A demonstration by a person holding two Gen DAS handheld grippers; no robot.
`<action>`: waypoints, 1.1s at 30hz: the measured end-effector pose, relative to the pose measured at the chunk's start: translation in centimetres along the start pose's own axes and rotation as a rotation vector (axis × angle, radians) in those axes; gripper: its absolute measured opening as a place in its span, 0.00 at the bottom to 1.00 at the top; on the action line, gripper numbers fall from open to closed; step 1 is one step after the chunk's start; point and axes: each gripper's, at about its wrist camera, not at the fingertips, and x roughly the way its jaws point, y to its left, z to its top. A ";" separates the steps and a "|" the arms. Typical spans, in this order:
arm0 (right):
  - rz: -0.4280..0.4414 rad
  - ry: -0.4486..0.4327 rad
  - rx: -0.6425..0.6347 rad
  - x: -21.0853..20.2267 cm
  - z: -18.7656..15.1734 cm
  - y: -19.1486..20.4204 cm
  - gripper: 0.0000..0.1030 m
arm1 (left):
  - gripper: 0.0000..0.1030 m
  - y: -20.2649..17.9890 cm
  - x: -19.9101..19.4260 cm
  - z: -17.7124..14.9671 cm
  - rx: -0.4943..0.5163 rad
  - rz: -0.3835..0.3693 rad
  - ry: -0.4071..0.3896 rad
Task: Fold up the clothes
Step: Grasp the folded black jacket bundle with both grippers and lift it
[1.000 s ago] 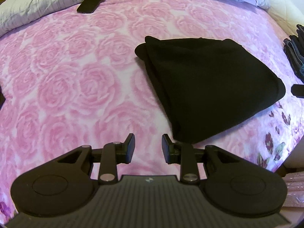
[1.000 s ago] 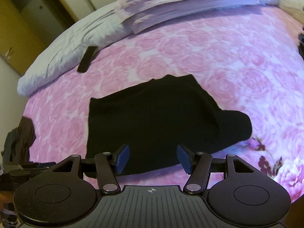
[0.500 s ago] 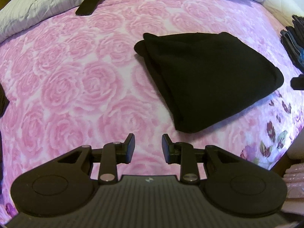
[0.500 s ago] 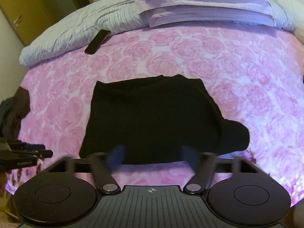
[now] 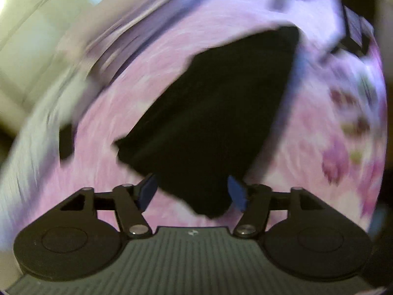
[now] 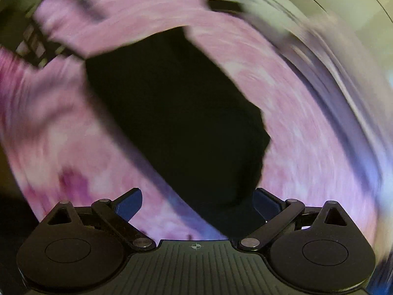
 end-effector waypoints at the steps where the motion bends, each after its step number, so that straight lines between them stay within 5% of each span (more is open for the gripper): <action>1: -0.005 -0.025 -0.062 1.0 -0.7 0.5 0.96 | 0.60 -1.4 0.8 0.3 0.051 0.011 0.013; 7: -0.051 -0.165 -0.383 7.1 -3.9 2.9 0.95 | 0.72 -5.0 5.0 1.0 0.216 0.133 0.088; 9: -0.065 -0.182 -0.424 9.0 -4.2 2.7 0.67 | 0.75 -5.3 6.0 1.0 0.253 0.159 0.120; 12: 0.010 -0.230 -0.426 10.2 -4.7 0.6 0.63 | 0.77 -5.3 7.0 1.3 0.294 0.174 0.152; 15: 0.071 -0.268 -0.371 9.0 -4.7 -2.1 0.36 | 0.77 -4.7 7.6 1.6 0.299 0.183 0.187; 19: 0.095 -0.296 -0.315 7.5 -4.3 -4.3 0.36 | 0.68 -4.1 8.8 2.4 0.257 0.169 0.241; 22: 0.075 -0.302 -0.356 7.4 -4.5 -3.3 0.38 | 0.49 -3.7 9.2 2.5 0.220 0.140 0.262; 25: 0.033 -0.313 -0.397 7.4 -5.1 -2.1 0.66 | 0.38 -2.8 8.7 2.5 0.169 0.122 0.255; 26: 0.014 -0.317 -0.409 7.4 -5.5 -1.7 0.74 | 0.37 -2.4 8.5 2.5 0.150 0.108 0.247; 33: -0.048 -0.285 -0.494 10.8 -5.1 1.6 0.75 | 0.36 -0.5 7.9 2.3 0.085 0.033 0.180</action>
